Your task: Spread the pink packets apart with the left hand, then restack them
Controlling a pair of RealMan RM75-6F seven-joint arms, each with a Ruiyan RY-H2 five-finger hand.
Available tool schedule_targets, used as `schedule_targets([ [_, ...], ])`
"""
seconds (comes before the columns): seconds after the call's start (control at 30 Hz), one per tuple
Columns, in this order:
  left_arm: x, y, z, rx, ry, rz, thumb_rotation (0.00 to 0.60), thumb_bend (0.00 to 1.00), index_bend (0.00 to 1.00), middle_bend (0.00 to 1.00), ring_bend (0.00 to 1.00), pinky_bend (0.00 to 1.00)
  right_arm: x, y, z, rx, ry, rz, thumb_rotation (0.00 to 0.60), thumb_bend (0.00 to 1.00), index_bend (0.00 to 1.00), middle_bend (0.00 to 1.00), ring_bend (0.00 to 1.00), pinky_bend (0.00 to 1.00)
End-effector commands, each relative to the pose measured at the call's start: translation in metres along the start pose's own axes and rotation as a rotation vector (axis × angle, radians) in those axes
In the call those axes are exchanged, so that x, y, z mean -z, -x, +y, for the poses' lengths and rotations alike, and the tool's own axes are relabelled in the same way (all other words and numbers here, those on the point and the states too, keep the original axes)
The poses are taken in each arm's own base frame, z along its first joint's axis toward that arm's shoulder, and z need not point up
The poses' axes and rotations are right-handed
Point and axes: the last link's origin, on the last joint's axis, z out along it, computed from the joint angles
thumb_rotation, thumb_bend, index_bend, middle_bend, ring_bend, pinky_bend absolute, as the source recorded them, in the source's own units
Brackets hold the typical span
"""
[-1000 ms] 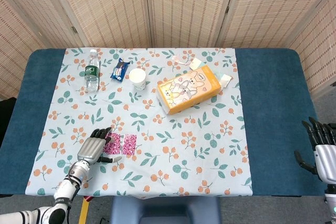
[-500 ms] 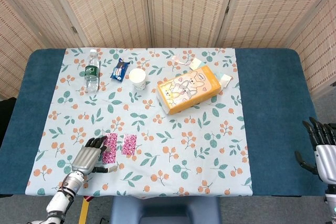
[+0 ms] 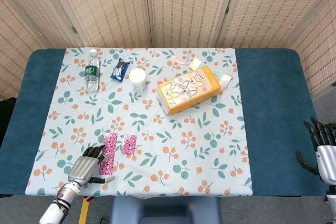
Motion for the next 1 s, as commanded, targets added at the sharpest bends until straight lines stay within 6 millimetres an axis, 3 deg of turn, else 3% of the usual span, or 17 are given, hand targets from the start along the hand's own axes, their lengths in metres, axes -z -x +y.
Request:
schedule_targets([
  [0.03,0.007,0.001,0.001,0.000,0.001,0.003,0.208,0.15,0.34,0.01,0.00,0.00,0.000,0.000,0.000,-0.001,0.001,0.000,0.600,0.39,0.04,0.03,0.00,0.00],
  [0.4,0.008,-0.013,0.007,0.000,0.025,0.072,0.207,0.15,0.33,0.01,0.00,0.00,-0.001,0.001,0.001,-0.004,0.000,0.003,0.600,0.39,0.04,0.03,0.00,0.00],
  [0.6,-0.008,-0.039,0.006,0.015,0.029,0.182,0.222,0.15,0.31,0.01,0.00,0.00,-0.002,0.001,0.001,-0.005,-0.007,0.002,0.600,0.39,0.04,0.03,0.00,0.00],
  [0.7,-0.017,-0.052,0.007,0.030,0.036,0.223,0.286,0.15,0.30,0.01,0.00,0.00,-0.001,0.001,0.000,-0.006,-0.008,0.003,0.600,0.39,0.04,0.03,0.00,0.00],
  [0.9,-0.033,-0.064,0.021,-0.014,0.080,0.229,0.532,0.15,0.29,0.01,0.00,0.00,-0.002,0.000,-0.001,-0.005,-0.016,0.004,0.600,0.39,0.04,0.03,0.00,0.00],
  [1.0,-0.042,-0.064,0.032,-0.041,0.105,0.199,0.583,0.15,0.27,0.01,0.00,0.00,-0.002,0.000,-0.002,-0.005,-0.016,0.003,0.600,0.39,0.04,0.03,0.00,0.00],
])
